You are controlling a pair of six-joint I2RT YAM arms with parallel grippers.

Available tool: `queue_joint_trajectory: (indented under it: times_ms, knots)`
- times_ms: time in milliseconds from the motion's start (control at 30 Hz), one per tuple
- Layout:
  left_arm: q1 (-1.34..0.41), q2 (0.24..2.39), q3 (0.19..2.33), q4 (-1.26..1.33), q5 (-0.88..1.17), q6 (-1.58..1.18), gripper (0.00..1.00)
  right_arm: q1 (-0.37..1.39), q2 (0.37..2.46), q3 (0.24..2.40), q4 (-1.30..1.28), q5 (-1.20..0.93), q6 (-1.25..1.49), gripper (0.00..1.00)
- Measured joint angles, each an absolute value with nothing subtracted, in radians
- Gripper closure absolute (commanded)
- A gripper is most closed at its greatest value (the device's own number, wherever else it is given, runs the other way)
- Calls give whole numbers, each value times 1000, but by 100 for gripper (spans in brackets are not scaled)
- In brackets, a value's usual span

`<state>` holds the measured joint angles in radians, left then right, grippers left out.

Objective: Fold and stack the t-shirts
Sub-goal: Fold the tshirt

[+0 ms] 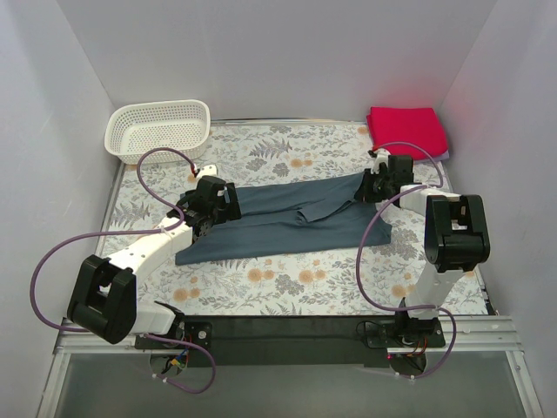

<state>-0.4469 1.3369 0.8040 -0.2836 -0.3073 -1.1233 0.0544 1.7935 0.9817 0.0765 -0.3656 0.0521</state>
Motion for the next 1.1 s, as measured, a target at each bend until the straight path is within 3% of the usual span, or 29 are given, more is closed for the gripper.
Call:
queue_joint_trajectory:
  times_ms: [167, 267, 467, 667, 867, 1100]
  knots:
    - [-447, 1337, 804, -283, -307, -1122, 25, 54, 1787, 982, 75, -353, 66, 68]
    - [-447, 1337, 804, -283, -303, -1122, 25, 54, 1743, 981, 59, -349, 84, 63]
    - [-447, 1337, 804, -279, -291, -1122, 25, 62, 1636, 981, 88, -415, 168, 62]
    - [-447, 1337, 803, -277, -306, -1124, 25, 76, 1690, 932, 189, -476, 270, 63]
    - [-445, 1337, 802, -295, -346, -1149, 26, 60, 1774, 863, 201, -463, 308, 63]
    - [-383, 1439, 895, -342, -332, -1190, 25, 60, 1675, 863, 107, -379, 308, 61]
